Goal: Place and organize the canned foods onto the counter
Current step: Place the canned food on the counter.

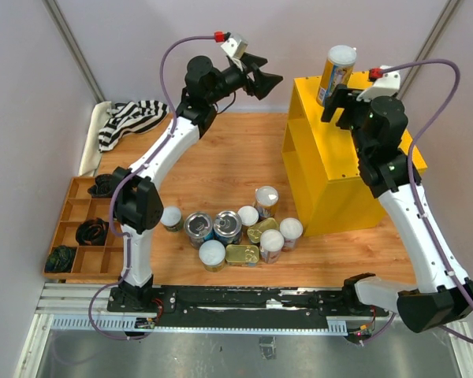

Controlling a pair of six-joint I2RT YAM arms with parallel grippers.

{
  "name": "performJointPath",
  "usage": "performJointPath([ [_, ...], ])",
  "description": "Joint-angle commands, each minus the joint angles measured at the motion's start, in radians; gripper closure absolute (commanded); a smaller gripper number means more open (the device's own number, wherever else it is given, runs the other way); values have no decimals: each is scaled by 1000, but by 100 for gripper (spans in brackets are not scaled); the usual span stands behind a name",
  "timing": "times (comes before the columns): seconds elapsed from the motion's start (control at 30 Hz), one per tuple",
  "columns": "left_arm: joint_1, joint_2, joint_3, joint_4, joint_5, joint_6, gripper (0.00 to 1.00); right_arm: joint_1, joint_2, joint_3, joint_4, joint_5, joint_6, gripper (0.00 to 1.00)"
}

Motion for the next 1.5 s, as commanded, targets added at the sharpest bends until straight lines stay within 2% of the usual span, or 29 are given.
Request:
performJointPath([
  [0.0, -26, 19, 70, 52, 89, 31, 22, 84, -38, -22, 113, -42, -92, 16],
  [0.07, -44, 35, 95, 57, 130, 67, 22, 83, -33, -18, 115, -44, -84, 17],
  [0.17, -60, 88, 134, 95, 192, 77, 13, 74, -18, -4, 117, -62, -74, 20],
  [0.3, -70, 198, 273, 100, 244, 43, 7, 51, 3, 11, 114, -94, -49, 29],
  [0.4, -91, 245, 309, 150, 242, 33, 3, 29, 8, 6, 126, -120, -35, 34],
  [0.57, -101, 308, 344, 204, 209, 32, 1, -17, 26, 14, 140, -207, -32, 35],
  [0.8, -101, 393, 442, 326, 313, -88, 0, -147, 40, 5, 220, -479, -3, 43],
  [0.9, -101, 390, 442, 342, 314, -105, 8, -153, 48, 32, 205, -490, -30, 46],
  [1.03, -110, 379, 415, 345, 290, -104, 27, -165, 33, 25, 214, -501, -36, 38],
  [1.13, -125, 379, 395, 348, 275, -102, 31, -165, 34, 24, 215, -527, -24, 34],
  [1.23, -138, 381, 386, 345, 260, -103, 34, -165, 33, 15, 215, -536, 5, 17],
  [1.33, -138, 344, 303, 381, 204, -121, 28, -120, 23, 2, 204, -459, -9, 7],
  [1.47, -133, 206, 93, 449, 111, -100, 12, -7, 30, 35, 145, -211, -38, 6],
])
